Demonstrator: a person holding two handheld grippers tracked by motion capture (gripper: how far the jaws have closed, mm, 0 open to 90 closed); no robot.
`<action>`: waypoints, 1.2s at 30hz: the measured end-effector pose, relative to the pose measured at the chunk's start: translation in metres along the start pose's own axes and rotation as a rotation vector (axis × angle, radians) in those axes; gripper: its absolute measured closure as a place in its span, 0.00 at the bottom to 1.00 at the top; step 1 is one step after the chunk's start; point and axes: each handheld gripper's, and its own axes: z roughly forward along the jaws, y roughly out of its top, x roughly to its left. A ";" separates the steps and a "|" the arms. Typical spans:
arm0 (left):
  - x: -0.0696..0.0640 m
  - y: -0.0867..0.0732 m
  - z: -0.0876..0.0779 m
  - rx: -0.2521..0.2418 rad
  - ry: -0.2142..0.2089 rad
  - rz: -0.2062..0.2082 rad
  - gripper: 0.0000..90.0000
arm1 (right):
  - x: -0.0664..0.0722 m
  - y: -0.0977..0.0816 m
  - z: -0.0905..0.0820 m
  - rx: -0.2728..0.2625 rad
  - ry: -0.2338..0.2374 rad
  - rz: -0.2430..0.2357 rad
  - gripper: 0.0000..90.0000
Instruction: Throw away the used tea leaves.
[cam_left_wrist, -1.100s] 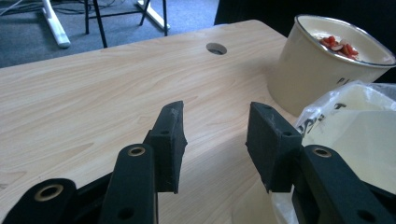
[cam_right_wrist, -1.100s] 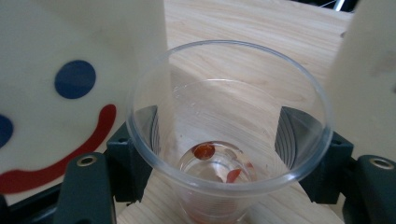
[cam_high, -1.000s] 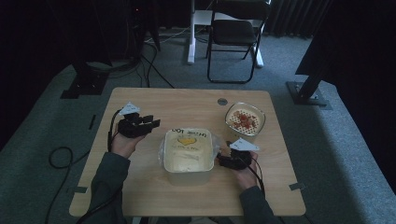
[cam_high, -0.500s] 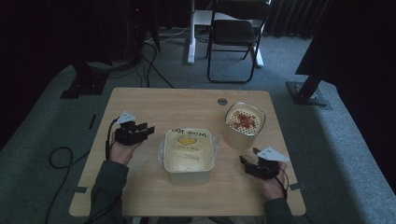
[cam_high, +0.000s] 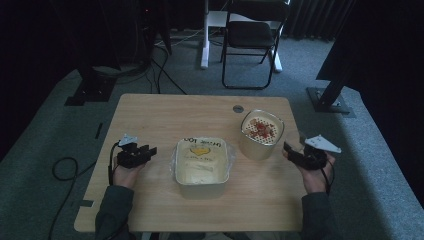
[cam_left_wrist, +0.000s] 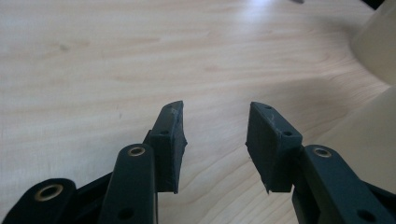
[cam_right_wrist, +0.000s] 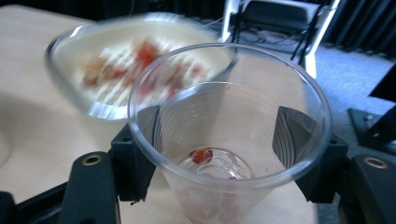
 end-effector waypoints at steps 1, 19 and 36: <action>0.001 -0.003 0.002 0.004 0.001 -0.007 0.63 | -0.004 0.008 0.001 -0.006 -0.009 0.005 0.36; 0.009 -0.020 0.022 0.063 0.018 -0.025 0.64 | -0.030 0.130 0.028 -0.134 -0.031 0.051 0.37; 0.014 -0.024 0.024 0.052 0.004 -0.049 0.63 | -0.001 0.148 0.047 0.013 -0.222 -0.282 0.37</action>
